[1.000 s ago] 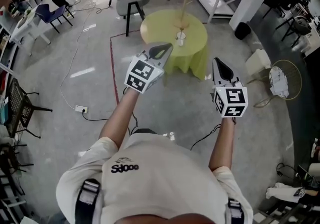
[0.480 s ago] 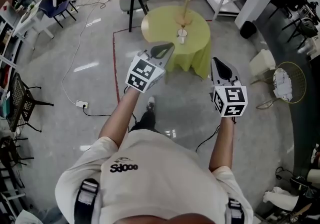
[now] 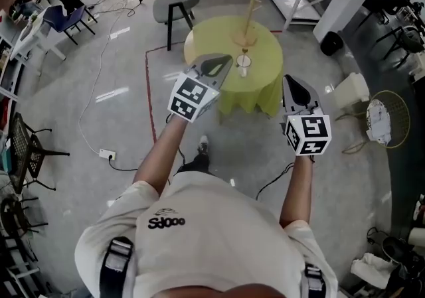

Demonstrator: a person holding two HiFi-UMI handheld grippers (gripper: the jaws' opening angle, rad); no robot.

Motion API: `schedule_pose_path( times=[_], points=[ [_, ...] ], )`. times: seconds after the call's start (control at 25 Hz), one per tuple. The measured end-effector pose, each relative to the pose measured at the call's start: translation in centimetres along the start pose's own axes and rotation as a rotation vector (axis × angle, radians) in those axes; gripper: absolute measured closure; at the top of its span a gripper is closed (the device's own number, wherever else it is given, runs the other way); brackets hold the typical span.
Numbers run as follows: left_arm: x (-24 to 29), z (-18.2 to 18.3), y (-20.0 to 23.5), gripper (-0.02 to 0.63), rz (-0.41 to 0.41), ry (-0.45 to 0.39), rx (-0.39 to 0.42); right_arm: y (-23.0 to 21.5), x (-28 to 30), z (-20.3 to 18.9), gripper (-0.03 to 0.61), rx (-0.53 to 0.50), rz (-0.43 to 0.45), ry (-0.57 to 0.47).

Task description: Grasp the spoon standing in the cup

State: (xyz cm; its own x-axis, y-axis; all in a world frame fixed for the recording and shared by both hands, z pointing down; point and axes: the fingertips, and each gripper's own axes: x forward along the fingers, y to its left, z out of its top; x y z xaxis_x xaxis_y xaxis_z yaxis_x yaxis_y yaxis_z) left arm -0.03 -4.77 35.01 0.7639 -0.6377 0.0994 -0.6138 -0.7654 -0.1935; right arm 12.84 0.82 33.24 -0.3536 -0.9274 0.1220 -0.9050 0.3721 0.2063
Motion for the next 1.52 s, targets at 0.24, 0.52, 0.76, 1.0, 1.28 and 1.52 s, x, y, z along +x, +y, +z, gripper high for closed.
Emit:
schedule_pose_path(
  times=[0.24,0.52,0.76,1.0,1.28,1.52],
  points=[
    [5.8,-0.4,7.2,0.588,-0.03,0.008,-0.002,-2.9,8.6,0.7,0.557,0.011,-0.017,0.016],
    [12.6,-3.3,15.5,0.588,-0.068,0.042,-0.029,-5.7,18.5,0.2,0.557,0.099,-0.037,0.05],
    [17.7,-6.4,19.4,0.588,-0.121,0.074,-0.072,-7.7,24.8,-2.6,0.557,0.132,-0.054,0.136],
    [21.5,-10.0,20.5,0.588,-0.169,0.147,-0.121,-9.3,28.6,-6.5,0.557,0.145,-0.049,0.238],
    [24.8,-14.6,19.1,0.588,-0.182,0.199,-0.23,-11.2,31.5,-11.3,0.557,0.145,0.015,0.302],
    [28.5,-18.7,17.2,0.586,-0.196,0.269,-0.314,-13.3,33.6,-16.0,0.557,0.188,0.108,0.352]
  ],
)
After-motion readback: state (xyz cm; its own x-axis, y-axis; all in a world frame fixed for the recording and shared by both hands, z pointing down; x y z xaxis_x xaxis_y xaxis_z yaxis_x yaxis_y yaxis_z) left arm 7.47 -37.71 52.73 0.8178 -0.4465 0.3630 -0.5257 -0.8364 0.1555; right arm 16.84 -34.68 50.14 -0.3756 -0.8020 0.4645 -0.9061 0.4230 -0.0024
